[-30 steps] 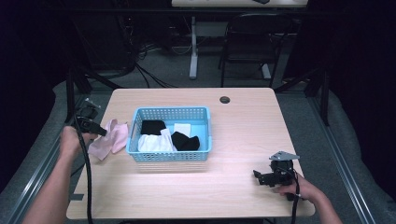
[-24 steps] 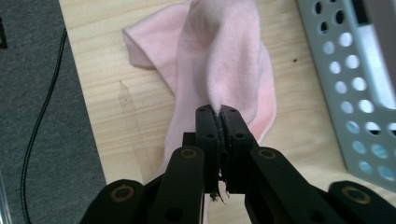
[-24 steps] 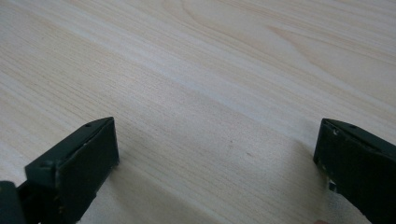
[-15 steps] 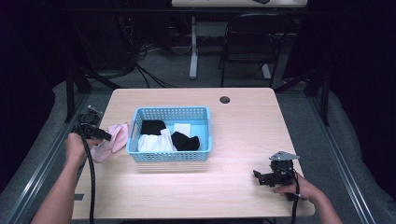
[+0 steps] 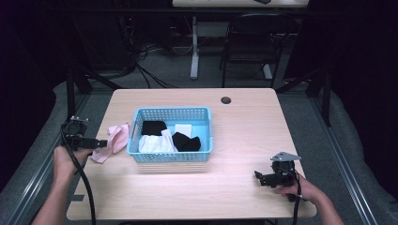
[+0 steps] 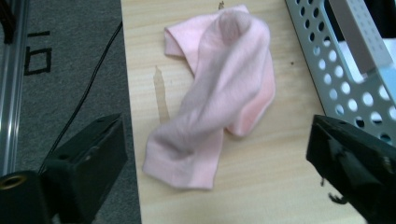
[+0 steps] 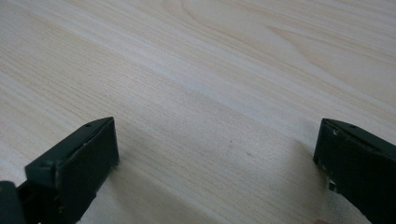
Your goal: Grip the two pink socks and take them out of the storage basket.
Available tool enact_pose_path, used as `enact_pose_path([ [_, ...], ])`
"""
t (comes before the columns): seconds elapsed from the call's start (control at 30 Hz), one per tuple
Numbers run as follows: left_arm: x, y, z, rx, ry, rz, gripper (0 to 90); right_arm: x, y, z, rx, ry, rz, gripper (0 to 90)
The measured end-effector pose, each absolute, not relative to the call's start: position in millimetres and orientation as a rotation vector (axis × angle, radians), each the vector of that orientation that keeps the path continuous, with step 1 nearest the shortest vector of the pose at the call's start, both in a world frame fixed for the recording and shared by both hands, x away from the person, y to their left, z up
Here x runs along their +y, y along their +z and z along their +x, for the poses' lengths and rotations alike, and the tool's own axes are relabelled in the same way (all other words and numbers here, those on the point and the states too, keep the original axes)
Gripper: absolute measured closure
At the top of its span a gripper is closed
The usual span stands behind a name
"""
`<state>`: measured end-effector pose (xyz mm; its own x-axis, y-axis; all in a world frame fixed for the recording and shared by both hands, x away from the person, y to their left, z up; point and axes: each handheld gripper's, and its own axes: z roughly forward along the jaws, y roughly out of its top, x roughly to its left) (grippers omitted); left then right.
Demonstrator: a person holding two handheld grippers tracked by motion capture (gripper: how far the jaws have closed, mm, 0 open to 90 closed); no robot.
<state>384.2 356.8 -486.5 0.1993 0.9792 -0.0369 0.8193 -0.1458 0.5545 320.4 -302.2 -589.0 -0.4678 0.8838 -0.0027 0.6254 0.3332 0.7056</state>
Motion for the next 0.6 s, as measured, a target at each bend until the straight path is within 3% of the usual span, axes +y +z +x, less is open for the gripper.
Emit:
enact_pose_path([
  [0.33,348.9,-514.5,342.3,1.652,0.455,2.010,0.0,-302.1,-589.0,320.4,2.216,0.918,1.333,0.0],
  [0.6,345.3,-533.6,334.5,1.622,0.477,1.993,0.0,-302.1,-589.0,320.4,2.216,0.918,1.334,0.0],
])
